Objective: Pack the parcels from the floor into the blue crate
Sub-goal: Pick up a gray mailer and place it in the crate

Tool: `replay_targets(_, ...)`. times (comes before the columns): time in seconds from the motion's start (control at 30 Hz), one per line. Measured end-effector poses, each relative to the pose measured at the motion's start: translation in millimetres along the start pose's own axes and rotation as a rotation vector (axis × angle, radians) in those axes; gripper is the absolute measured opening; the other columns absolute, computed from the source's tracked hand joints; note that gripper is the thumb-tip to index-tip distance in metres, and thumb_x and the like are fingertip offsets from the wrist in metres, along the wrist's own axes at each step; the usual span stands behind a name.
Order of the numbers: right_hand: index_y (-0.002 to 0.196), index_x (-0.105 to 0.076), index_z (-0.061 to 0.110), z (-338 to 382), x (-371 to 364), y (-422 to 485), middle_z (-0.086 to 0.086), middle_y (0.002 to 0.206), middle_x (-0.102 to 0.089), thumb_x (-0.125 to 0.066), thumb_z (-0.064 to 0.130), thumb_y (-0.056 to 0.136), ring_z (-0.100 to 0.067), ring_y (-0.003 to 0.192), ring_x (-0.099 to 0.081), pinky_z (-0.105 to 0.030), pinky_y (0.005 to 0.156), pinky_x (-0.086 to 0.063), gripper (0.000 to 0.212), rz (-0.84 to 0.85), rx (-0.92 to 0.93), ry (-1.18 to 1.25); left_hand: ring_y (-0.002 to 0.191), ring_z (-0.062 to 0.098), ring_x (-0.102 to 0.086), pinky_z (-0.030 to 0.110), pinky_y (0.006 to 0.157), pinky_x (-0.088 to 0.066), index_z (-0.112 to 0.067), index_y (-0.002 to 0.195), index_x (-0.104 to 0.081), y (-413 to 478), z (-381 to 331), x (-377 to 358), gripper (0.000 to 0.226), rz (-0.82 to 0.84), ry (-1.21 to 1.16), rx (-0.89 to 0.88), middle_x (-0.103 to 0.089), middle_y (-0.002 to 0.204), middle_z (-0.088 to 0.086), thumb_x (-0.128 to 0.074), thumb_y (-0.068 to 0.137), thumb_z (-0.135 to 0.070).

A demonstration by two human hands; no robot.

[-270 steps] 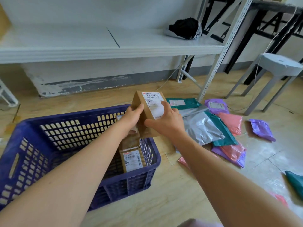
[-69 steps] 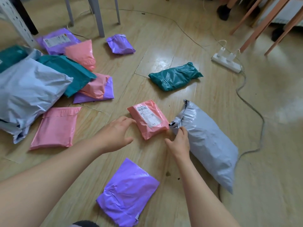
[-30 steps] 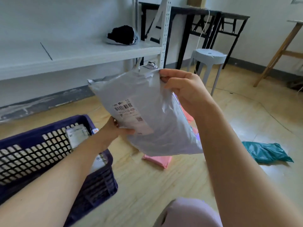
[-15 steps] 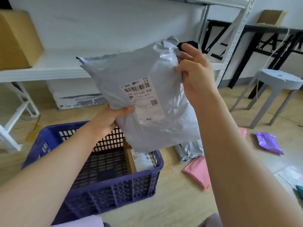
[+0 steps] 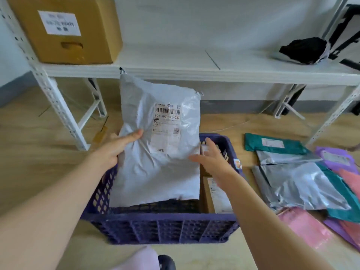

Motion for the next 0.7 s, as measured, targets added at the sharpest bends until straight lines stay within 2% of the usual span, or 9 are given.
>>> replay_targets(0.03, 0.15, -0.008, 0.03, -17.8, -16.1, 9.6, -0.005, 0.151, -0.033, -0.082, 0.03, 0.067, -0.026, 0.131, -0.042, -0.034, 0.104, -0.038, 0.111, 0.038, -0.039, 0.01, 0.129, 0.026, -0.044, 0.047, 0.109, -0.032, -0.017, 0.107, -0.065, 4.0, 11.2, 8.1, 0.096, -0.016, 0.012, 0.032, -0.05, 0.138, 0.007, -0.085, 0.025, -0.064)
replay_targets(0.1, 0.147, -0.014, 0.036, -48.9, -38.2, 27.5, -0.003, 0.147, -0.041, -0.089, 0.049, 0.043, -0.027, 0.122, -0.053, -0.044, 0.101, -0.045, 0.129, 0.086, -0.1, 0.016, 0.135, 0.026, -0.037, 0.047, 0.112, -0.027, -0.014, 0.135, -0.043, 16.0, 38.2, 18.7, 0.1, -0.014, 0.023, 0.086, -0.045, 0.142, 0.004, -0.078, 0.051, -0.056)
replay_targets(0.17, 0.144, -0.022, 0.037, -73.1, -49.7, 45.2, 0.002, 0.141, -0.046, -0.09, 0.054, 0.034, -0.024, 0.118, -0.056, -0.046, 0.098, -0.049, 0.13, 0.103, -0.133, 0.021, 0.133, 0.024, -0.04, 0.043, 0.111, -0.03, -0.021, 0.133, -0.047, 28.8, 62.1, 25.2, 0.097, 0.007, 0.041, 0.102, -0.05, 0.137, -0.001, -0.076, 0.048, -0.056)
replay_targets(0.23, 0.14, -0.03, 0.033, -84.4, -59.2, 51.9, 0.004, 0.131, -0.054, -0.09, 0.044, 0.046, -0.02, 0.113, -0.059, -0.044, 0.097, -0.05, 0.112, 0.108, -0.167, 0.016, 0.133, 0.021, -0.039, 0.043, 0.112, -0.027, -0.023, 0.132, -0.048, 39.4, 80.7, 29.9, 0.097, 0.009, 0.048, 0.124, -0.048, 0.14, -0.002, -0.077, 0.047, -0.058)
replay_targets(0.33, 0.134, -0.038, 0.027, -108.5, -76.6, 63.6, 0.003, 0.12, -0.06, -0.084, 0.027, 0.065, -0.019, 0.105, -0.062, -0.043, 0.093, -0.052, 0.083, 0.152, -0.252, 0.013, 0.139, 0.021, -0.029, 0.044, 0.113, -0.022, -0.018, 0.144, -0.031, 59.4, 105.8, 44.5, 0.095, -0.049, 0.082, 0.195, -0.035, 0.149, 0.0, -0.069, 0.065, -0.055)
replay_targets(0.43, 0.13, -0.042, 0.024, -127.8, -91.4, 73.1, 0.001, 0.119, -0.061, -0.083, 0.024, 0.068, -0.021, 0.105, -0.062, -0.044, 0.093, -0.052, 0.074, 0.167, -0.321, -0.022, 0.135, 0.022, -0.036, 0.044, 0.111, -0.03, -0.019, 0.144, -0.034, 75.6, 130.6, 55.6, 0.115, -0.047, 0.213, 0.242, -0.039, 0.147, 0.002, -0.069, 0.049, -0.074)
replay_targets(0.47, 0.125, -0.046, 0.023, -132.2, -96.8, 78.2, 0.0, 0.117, -0.062, -0.081, 0.022, 0.071, -0.022, 0.104, -0.063, -0.043, 0.092, -0.053, 0.064, 0.17, -0.325, -0.042, 0.132, 0.024, -0.04, 0.043, 0.109, -0.033, -0.017, 0.143, -0.036, 80.8, 139.7, 60.7, 0.116, -0.063, 0.253, 0.268, -0.042, 0.145, 0.004, -0.067, 0.048, -0.077)
replay_targets(0.57, 0.1, -0.06, 0.02, -127.1, -112.7, 88.6, -0.008, 0.111, -0.065, -0.069, 0.012, 0.082, -0.025, 0.102, -0.064, -0.041, 0.092, -0.053, 0.021, 0.233, -0.278, -0.184, 0.126, 0.031, -0.046, 0.036, 0.102, -0.038, -0.005, 0.14, -0.036, 96.3, 164.2, 76.3, 0.084, -0.149, 0.356, 0.35, -0.047, 0.137, 0.017, -0.06, 0.079, -0.058)
replay_targets(0.7, 0.112, -0.063, 0.006, -138.4, -123.9, 100.3, -0.012, 0.113, -0.065, -0.064, 0.02, 0.084, -0.029, 0.106, -0.062, -0.042, 0.095, -0.05, 0.032, 0.292, -0.306, -0.419, 0.133, 0.032, -0.037, 0.034, 0.106, -0.033, -0.003, 0.145, -0.028, 110.1, 189.1, 85.5, 0.073, -0.163, 0.57, 0.44, -0.034, 0.148, 0.017, -0.052, 0.091, -0.046)
Point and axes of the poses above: each hand's wrist, its own y-axis towards the middle knuckle, its own x-axis out of the back of the hand, z = x × y, the point moved 10 cm from there along y, towards the middle knuckle
